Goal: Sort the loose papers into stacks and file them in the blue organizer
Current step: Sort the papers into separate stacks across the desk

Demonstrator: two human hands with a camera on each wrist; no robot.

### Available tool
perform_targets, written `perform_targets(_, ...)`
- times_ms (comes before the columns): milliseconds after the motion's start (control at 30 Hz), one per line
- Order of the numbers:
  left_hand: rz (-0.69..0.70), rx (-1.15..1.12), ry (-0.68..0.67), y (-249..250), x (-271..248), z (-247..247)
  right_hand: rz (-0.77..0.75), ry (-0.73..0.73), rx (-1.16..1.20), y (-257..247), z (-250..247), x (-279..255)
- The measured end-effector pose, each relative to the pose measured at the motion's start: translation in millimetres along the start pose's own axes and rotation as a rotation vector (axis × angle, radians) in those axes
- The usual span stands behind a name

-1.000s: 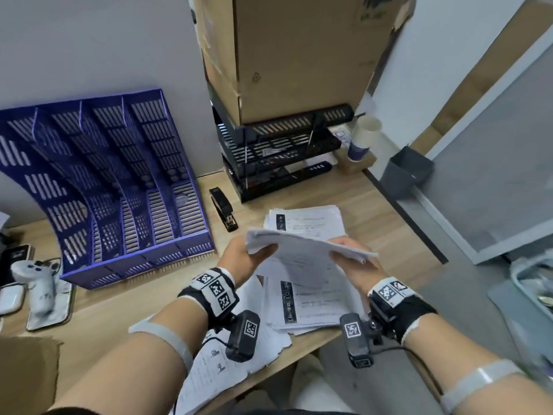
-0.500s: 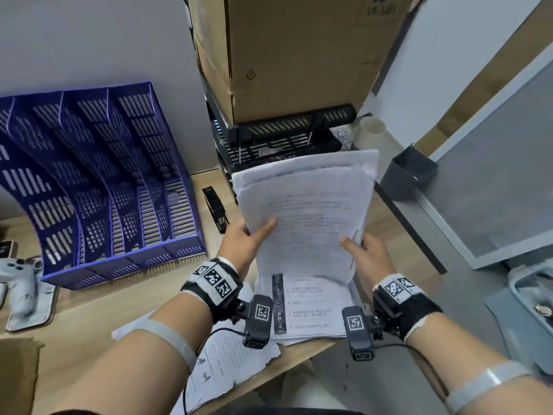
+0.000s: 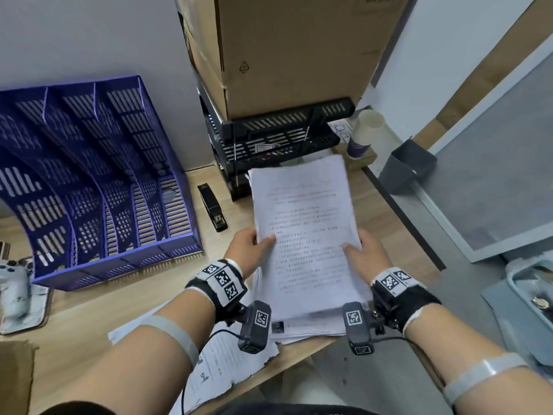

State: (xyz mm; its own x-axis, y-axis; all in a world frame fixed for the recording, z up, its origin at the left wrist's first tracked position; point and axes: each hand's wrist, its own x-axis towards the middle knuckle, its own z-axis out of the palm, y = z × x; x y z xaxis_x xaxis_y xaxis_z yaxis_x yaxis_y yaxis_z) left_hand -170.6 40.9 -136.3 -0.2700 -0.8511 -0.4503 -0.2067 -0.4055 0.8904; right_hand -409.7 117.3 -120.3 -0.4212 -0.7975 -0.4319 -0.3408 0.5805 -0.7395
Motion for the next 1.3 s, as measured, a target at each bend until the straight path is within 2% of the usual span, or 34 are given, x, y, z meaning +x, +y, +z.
perform_targets(100,-0.122,0.118,-0.030,-22,0,-14,0.099,-0.089,-0.141,13,14,5)
perform_targets(167,-0.156,0.270,0.055,-46,-2,-36,0.197,-0.090,-0.210,24,26,8)
perform_targets(267,-0.257,0.681,0.199,-79,-13,-80,0.270,0.122,-0.359,27,42,7)
perform_targets(300,-0.314,0.811,0.211,-86,-22,-95,0.245,0.179,-0.393,26,49,7)
perform_targets(367,-0.408,0.996,0.201,-101,-42,-117,0.143,0.192,-0.346,19,67,2)
perform_targets(467,-0.447,1.134,0.215,-121,-66,-136,0.031,0.040,-0.233,7,99,-10)
perform_targets(533,-0.479,1.103,0.189,-133,-72,-147,0.013,-0.070,-0.207,4,121,-20)
perform_targets(633,-0.493,1.025,0.096,-136,-76,-159,-0.027,-0.141,-0.232,3,145,-33)
perform_targets(767,-0.353,1.026,0.067,-123,-83,-176,-0.034,-0.242,-0.238,-7,164,-45)
perform_targets(833,-0.287,1.024,0.088,-105,-87,-186,-0.102,-0.303,-0.222,-20,171,-50)
perform_targets(967,-0.139,1.240,0.091,-56,-86,-191,-0.514,-0.333,-0.379,-75,174,-63)
perform_targets(1033,-0.009,1.328,0.084,-29,-81,-185,-0.723,-0.349,-0.672,-106,176,-71)
perform_targets(1067,0.049,1.348,0.081,-17,-78,-181,-0.766,-0.355,-0.822,-119,179,-76)
perform_targets(1100,0.109,1.345,0.085,-6,-75,-176,-0.754,-0.360,-0.912,-129,180,-80)
perform_targets(1167,0.232,1.329,0.141,11,-71,-167,-0.642,-0.376,-0.864,-140,177,-83)
perform_targets(1267,0.434,1.194,0.465,21,-62,-159,-0.475,-0.276,-0.629,-132,150,-74)
perform_targets(1300,0.440,1.116,0.576,20,-59,-157,-0.426,-0.228,-0.539,-124,135,-68)
